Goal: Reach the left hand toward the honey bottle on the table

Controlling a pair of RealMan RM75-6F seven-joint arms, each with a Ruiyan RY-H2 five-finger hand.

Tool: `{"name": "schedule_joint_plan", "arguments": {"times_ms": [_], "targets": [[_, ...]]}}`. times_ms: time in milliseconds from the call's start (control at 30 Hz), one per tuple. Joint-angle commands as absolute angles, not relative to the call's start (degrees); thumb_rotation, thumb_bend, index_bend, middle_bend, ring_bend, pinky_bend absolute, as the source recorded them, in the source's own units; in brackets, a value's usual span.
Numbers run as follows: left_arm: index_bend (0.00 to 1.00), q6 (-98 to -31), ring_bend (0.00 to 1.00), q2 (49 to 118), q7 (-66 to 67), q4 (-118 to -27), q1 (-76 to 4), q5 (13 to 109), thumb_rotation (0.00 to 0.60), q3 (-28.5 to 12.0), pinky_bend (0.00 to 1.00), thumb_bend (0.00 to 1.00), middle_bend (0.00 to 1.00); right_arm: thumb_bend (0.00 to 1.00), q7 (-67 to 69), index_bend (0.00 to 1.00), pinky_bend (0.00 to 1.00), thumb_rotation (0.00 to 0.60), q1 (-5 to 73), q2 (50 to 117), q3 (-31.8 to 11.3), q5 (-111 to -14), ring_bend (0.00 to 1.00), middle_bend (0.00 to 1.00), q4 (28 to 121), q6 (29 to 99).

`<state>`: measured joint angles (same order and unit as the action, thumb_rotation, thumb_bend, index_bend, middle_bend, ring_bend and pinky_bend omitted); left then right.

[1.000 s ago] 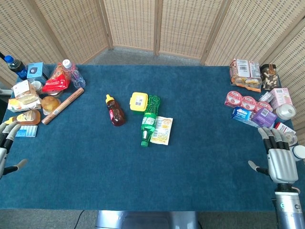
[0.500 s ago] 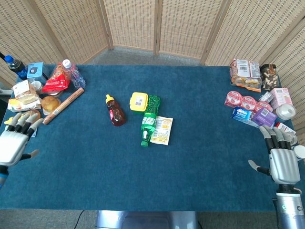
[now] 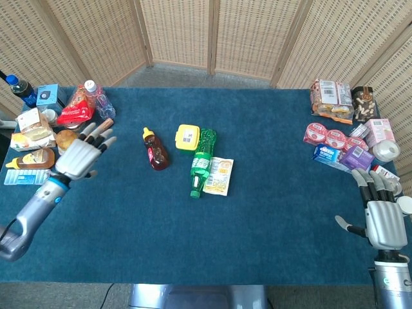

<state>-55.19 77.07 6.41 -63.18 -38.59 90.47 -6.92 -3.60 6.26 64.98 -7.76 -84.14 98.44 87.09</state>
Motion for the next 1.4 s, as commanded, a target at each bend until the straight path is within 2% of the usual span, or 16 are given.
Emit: {"name": "schedule_joint_plan", "arguments": {"times_ms": [33, 400, 867, 967, 1067, 1100, 1167, 1233, 1267, 1300, 1400], "targets": [[0.13, -52.73, 0.00, 79.87, 7.33, -60.46, -41.45, 90.40, 0.600, -7.35, 0.00, 0.01, 0.00, 0.00, -3.25, 0.01, 0.00, 0.600, 6.22, 64.79, -7.75, -84.23, 0.00, 0.00, 98.62, 87.12], [0.13, -46.03, 0.00, 87.55, 10.31, -53.42, -48.62, 87.16, 0.600, -8.43, 0.00, 0.01, 0.00, 0.00, -1.85, 0.01, 0.00, 0.600, 5.97, 64.04, -7.97, -84.61, 0.00, 0.00, 99.40, 87.81], [0.12, -41.36, 0.00, 95.72, 11.87, -45.68, -54.79, 83.94, 0.600, -8.87, 0.00, 0.01, 0.00, 0.00, -0.07, 0.01, 0.00, 0.600, 5.69, 62.89, -8.19, -84.46, 0.00, 0.00, 99.94, 88.06], [0.12, -40.66, 0.00, 96.86, 12.13, -44.88, -55.42, 83.36, 0.600, -8.65, 0.03, 0.01, 0.00, 0.00, 0.27, 0.02, 0.00, 0.600, 5.59, 62.64, -8.27, -84.48, 0.00, 0.00, 100.12, 88.26], [0.16, -40.46, 0.04, 97.49, 12.45, -44.51, -55.78, 82.92, 0.600, -8.42, 0.18, 0.01, 0.02, 0.00, 0.47, 0.01, 0.00, 0.600, 5.48, 62.32, -8.32, -84.76, 0.00, 0.00, 100.29, 88.60], [0.21, -40.58, 0.09, 97.63, 12.58, -44.46, -55.84, 82.78, 0.600, -8.35, 0.25, 0.01, 0.06, 0.00, 0.56, 0.01, 0.00, 0.600, 5.44, 62.27, -8.30, -84.91, 0.00, 0.00, 100.40, 88.72], [0.32, -40.95, 0.26, 97.88, 12.62, -44.47, -55.86, 82.48, 0.600, -8.38, 0.43, 0.01, 0.21, 0.00, 0.74, 0.01, 0.00, 0.600, 5.41, 62.17, -8.27, -85.13, 0.00, 0.00, 100.62, 88.82], [0.46, -40.99, 0.47, 98.12, 13.00, -44.40, -55.95, 82.03, 0.600, -8.39, 0.61, 0.01, 0.43, 0.00, 0.72, 0.02, 0.00, 0.600, 5.36, 62.12, -8.15, -85.41, 0.00, 0.00, 100.78, 88.92], [0.52, -41.00, 0.54, 98.23, 13.25, -44.40, -56.00, 81.85, 0.600, -8.39, 0.68, 0.01, 0.52, 0.00, 0.72, 0.02, 0.00, 0.600, 5.34, 62.11, -8.10, -85.52, 0.00, 0.00, 100.85, 88.95], [0.58, -40.84, 0.61, 98.31, 13.62, -44.48, -56.04, 81.49, 0.600, -8.40, 0.75, 0.01, 0.61, 0.00, 0.69, 0.02, 0.00, 0.600, 5.32, 62.09, -8.04, -85.66, 0.00, 0.00, 100.98, 89.01], [0.71, -41.28, 0.72, 98.20, 14.69, -45.06, -55.97, 80.89, 0.600, -8.46, 0.85, 0.02, 0.76, 0.00, 0.65, 0.02, 0.00, 0.600, 5.23, 62.01, -7.92, -85.99, 0.00, 0.00, 101.27, 89.20]]}}
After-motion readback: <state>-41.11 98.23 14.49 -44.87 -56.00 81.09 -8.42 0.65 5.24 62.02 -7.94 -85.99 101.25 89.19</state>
